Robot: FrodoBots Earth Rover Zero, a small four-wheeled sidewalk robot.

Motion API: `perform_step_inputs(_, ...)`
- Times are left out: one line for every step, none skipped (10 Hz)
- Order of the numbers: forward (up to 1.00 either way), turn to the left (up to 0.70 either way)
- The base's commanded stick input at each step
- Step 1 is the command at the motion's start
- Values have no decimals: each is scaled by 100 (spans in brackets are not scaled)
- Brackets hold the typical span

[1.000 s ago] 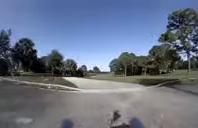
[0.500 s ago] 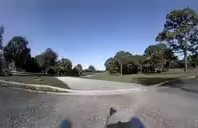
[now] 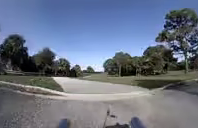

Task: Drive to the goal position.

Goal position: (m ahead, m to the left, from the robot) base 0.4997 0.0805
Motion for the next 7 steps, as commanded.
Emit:
perform_step_inputs(85, 34)
perform_step_inputs(85, 34)
perform_step_inputs(85, 34)
perform_step_inputs(85, 34)
perform_step_inputs(85, 34)
perform_step_inputs(85, 34)
perform_step_inputs(85, 34)
